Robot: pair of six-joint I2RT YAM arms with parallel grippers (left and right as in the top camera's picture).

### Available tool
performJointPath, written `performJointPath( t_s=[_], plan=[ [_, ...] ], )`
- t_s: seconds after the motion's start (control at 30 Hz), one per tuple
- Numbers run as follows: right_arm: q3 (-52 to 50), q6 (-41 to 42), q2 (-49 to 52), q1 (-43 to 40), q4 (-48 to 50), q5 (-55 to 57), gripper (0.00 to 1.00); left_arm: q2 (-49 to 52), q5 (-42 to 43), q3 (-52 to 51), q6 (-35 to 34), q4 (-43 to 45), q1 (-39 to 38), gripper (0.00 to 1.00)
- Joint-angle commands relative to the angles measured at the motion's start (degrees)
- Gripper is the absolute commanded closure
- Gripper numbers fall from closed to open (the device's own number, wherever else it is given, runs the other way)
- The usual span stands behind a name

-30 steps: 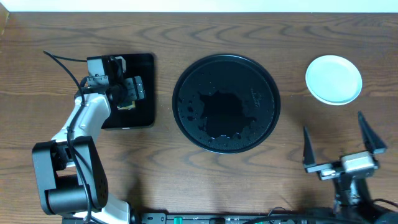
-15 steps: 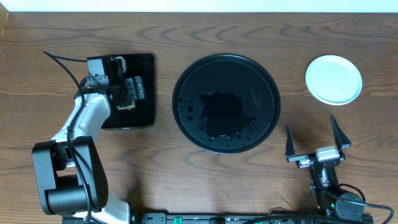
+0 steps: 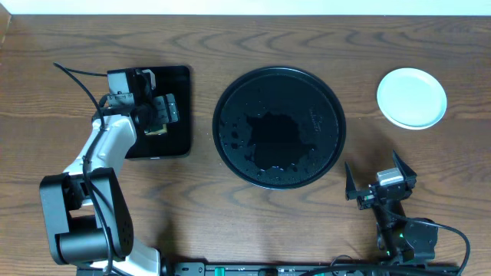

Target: Clean dirty plates on tray and stack at the side

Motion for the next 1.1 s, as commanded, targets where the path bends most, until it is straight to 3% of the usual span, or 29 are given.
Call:
performJointPath(
  t_s=[0.0,0.83,1.07],
  plan=[
    [-0.09,0.66,-0.39,0.74,-0.28,0.52,0.01,-0.2,-0.35,-0.46,0.35,0.0,0.2,0.09],
    [-0.09,0.66,-0.37,0.74,-0.28,0.52,0.01,-0.26,-0.35,-0.46,0.35,0.0,0.17,0.09],
    [-0.09,0.66,-0.37,0.74,-0.28,0.52,0.01,-12.02,-0.35,-0.46,0.35,-3.98,-0.15,0.09]
  ],
)
